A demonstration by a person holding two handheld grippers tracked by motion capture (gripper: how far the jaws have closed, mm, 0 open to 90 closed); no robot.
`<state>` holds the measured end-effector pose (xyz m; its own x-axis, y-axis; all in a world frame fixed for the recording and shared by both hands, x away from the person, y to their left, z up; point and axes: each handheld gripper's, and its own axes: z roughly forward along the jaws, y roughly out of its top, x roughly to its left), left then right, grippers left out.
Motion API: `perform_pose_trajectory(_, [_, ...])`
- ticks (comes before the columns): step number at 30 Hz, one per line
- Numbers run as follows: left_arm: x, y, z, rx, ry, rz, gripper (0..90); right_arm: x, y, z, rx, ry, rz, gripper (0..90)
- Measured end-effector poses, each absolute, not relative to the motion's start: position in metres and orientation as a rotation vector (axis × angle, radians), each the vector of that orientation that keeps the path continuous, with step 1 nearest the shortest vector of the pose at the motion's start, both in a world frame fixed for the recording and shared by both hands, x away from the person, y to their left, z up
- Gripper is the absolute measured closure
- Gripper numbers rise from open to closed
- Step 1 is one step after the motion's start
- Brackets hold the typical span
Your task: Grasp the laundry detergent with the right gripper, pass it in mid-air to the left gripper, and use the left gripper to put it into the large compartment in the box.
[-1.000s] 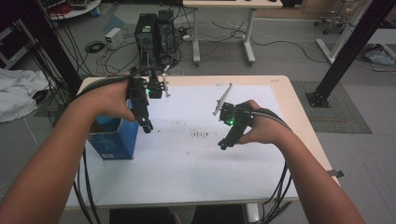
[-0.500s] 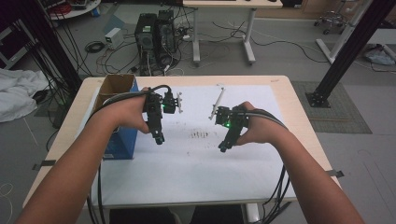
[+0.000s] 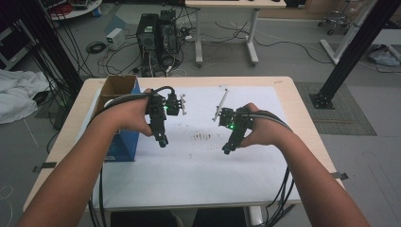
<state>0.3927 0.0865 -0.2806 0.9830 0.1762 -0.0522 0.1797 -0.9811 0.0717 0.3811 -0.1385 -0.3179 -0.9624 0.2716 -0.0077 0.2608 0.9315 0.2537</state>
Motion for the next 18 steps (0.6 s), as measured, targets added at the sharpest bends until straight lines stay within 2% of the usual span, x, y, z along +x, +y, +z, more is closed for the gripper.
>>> perform_pose_trajectory(18, [0.3931, 0.0870, -0.2809, 3.058, 0.296, -0.064, 6.5, 0.3811, -0.1471, -0.3164, 0.443, 3.032, 0.388, 13.3])
